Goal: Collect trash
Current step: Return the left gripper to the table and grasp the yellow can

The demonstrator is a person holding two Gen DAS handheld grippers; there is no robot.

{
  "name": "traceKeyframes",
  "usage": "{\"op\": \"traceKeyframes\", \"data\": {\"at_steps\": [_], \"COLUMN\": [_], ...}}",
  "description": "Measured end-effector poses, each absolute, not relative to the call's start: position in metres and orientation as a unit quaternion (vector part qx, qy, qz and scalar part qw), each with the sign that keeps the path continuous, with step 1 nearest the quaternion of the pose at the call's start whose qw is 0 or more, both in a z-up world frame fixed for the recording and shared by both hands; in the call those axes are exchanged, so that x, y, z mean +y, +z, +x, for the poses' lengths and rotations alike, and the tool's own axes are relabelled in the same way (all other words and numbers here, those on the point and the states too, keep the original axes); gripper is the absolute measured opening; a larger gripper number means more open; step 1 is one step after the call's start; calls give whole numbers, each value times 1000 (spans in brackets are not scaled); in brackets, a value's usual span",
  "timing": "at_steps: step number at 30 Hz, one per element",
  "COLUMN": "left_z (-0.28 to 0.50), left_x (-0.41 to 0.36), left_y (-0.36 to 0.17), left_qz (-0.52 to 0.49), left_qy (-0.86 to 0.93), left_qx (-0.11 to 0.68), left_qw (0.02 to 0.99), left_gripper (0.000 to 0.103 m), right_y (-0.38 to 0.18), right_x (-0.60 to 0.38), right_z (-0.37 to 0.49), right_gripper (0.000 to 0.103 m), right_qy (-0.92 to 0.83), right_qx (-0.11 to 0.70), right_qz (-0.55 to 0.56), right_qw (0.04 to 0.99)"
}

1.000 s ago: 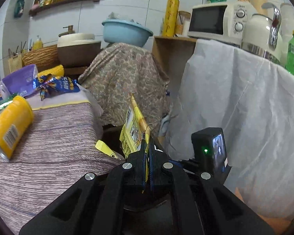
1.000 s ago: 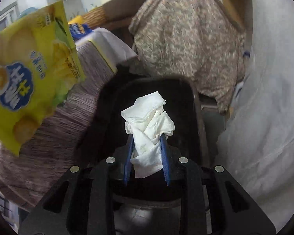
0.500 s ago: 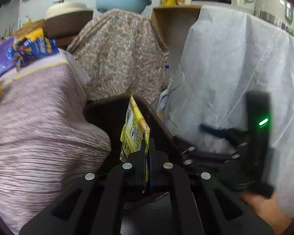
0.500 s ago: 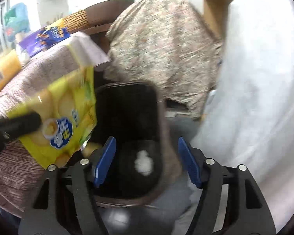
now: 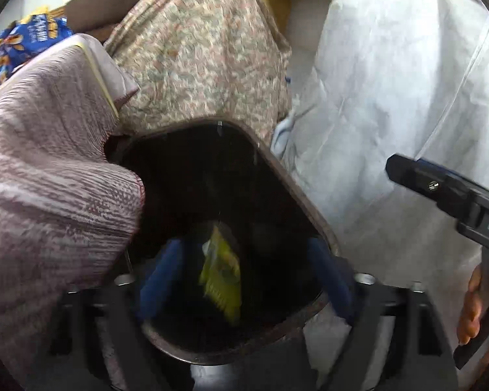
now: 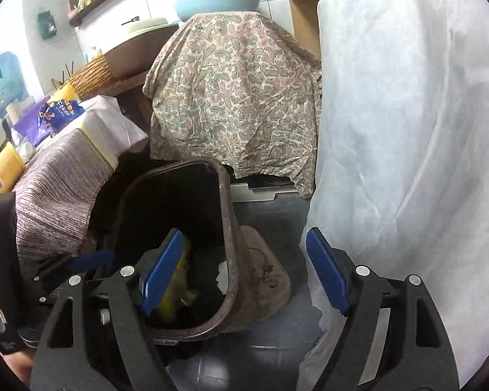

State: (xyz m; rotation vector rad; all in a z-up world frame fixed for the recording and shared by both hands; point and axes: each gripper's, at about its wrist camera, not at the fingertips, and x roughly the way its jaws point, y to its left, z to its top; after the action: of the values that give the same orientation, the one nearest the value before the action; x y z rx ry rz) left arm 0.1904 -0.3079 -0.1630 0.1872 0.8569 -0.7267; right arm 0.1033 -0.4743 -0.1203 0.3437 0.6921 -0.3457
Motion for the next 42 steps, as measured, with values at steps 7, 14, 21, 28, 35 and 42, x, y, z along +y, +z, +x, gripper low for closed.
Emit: {"op": "traceKeyframes", "data": {"at_steps": [7,14,21,28,35,42], "left_z": [174,148,118,100,93,121], "left_x": [-301,-279,-253,-213,-168,-119], "left_y": [-157,-132,-92,-60,-28,-6], "left_qz": [104,82,77,70,65,120], "left_qy": [-340,-351,-367,-360,-328,-289], "left_qx": [402,384,345,312,284,294], "left_qw": [844,850,860,877,898,903], "left_gripper": [86,91,96,97,97,97], "right_y": [-119,-110,-99,-76,-58,-41], "right_x": [-472,-461,-436,-395,-353,-316], "right_z": [103,114,127,143,153,161], "right_gripper": [78,78,78,78,86,87], "right_qy": [-158,-133,-83,-40,4,43], "right_qx": [335,332,328,334,322,311], "right_qz": [171,166,172,137,108,80], "right_qw": [913,919,925,932,941,946]}}
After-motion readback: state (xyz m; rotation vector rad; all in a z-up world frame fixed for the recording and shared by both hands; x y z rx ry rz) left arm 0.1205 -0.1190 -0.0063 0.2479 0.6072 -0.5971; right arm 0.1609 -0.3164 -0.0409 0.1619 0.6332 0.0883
